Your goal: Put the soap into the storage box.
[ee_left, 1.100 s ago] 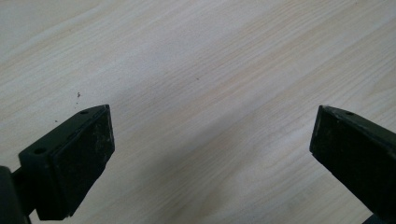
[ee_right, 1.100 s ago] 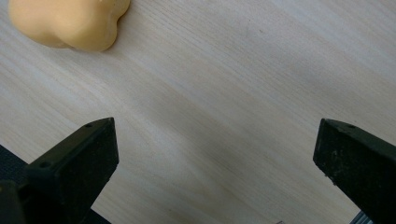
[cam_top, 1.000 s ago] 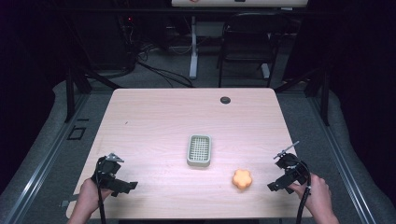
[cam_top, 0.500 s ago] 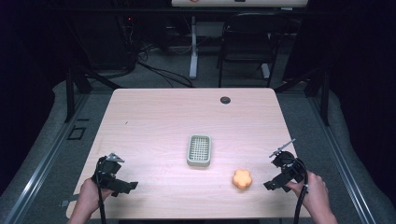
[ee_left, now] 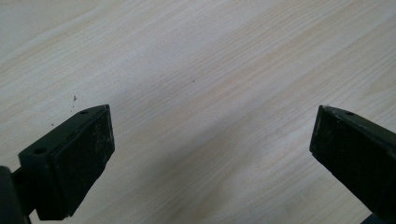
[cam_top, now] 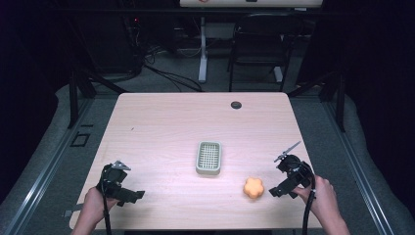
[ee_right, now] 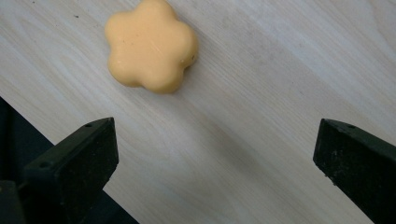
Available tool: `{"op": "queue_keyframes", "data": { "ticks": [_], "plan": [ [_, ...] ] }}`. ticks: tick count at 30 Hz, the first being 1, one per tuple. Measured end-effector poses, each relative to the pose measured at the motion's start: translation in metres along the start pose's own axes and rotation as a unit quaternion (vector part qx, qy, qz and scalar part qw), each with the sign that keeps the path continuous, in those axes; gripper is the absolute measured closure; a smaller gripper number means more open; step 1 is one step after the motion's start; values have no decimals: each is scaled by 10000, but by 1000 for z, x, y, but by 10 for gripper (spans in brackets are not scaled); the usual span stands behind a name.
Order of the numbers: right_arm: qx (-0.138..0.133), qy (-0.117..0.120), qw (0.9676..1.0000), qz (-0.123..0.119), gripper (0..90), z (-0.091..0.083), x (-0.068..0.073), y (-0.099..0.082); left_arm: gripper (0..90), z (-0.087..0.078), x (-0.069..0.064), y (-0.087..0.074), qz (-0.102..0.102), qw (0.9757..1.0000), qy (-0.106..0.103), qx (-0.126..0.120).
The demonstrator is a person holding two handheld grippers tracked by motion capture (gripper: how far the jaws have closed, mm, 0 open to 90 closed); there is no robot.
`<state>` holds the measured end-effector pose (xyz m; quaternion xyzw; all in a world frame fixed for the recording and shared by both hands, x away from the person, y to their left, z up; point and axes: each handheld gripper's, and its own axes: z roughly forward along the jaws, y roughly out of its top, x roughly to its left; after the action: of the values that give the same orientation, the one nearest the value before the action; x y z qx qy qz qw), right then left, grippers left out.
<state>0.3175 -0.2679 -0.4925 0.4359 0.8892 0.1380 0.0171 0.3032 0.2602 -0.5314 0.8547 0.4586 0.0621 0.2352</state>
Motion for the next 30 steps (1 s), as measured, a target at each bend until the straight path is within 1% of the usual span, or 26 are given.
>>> {"op": "queue_keyframes", "data": {
  "ticks": [2,3,4,5,7,8,9,10,11,12,16,18,19,20,21,22,23,25,26,27,28,29,30],
  "plan": [
    [-15,-26,10000,-26,0,0,1,1,1,0,0,0,13,10000,26,-7],
    [-111,-31,9999,20,0,0,4,4,1,0,-1,0,7,10000,30,-18],
    [-111,-31,9999,20,0,0,4,4,1,0,-1,0,7,10000,30,-18],
    [-13,-4,10000,-85,0,-1,5,9,1,0,-1,0,3,10000,33,-22],
    [-63,20,9999,-79,0,-1,7,11,1,0,-1,0,32,10000,36,-13],
    [-42,26,9999,-134,0,0,10,16,1,0,-1,0,14,10000,25,-6],
    [-42,26,9999,-134,0,0,10,16,1,0,-1,0,14,10000,25,-6],
    [-26,14,9998,-186,0,0,11,19,1,0,-1,0,11,10000,21,-7],
    [-253,59,9996,-65,0,4,16,20,1,0,-1,0,10,10000,18,-9],
    [25,78,9996,-288,0,3,18,27,1,0,0,0,19,10000,21,-3],
    [24,56,9993,-359,0,6,24,33,1,0,-1,0,26,10000,22,-14],
    [111,37,9990,-439,0,10,28,42,1,0,-1,0,33,10000,26,-11],
    [111,37,9990,-439,0,10,28,42,1,0,-1,0,33,10000,26,-11],
    [120,19,9992,-379,0,13,31,44,1,0,-1,0,14,10000,24,-11],
    [157,53,9991,-401,0,15,32,47,1,0,-1,0,14,10000,18,-12],
    [223,-11,9988,-445,0,17,33,50,1,0,0,0,11,10000,14,-6],
    [275,-3,9988,-412,0,21,34,53,1,0,0,0,13,10000,16,-4],
    [437,-39,9981,-441,0,30,36,58,1,0,-1,0,8,10000,26,-11],
    [437,-39,9981,-441,0,30,36,58,1,0,-1,0,8,10000,26,-11],
    [488,-66,9979,-410,0,33,37,60,1,0,-1,0,10,10000,20,-7],
    [532,-93,9976,-433,0,36,38,61,1,0,0,0,12,10000,18,-4],
    [672,-111,9965,-475,6,43,40,61,1,0,0,0,-1,10000,11,-10],
    [710,-140,9962,-476,19,46,41,61,1,-1,0,0,2,10000,15,-16]
  ]
}}
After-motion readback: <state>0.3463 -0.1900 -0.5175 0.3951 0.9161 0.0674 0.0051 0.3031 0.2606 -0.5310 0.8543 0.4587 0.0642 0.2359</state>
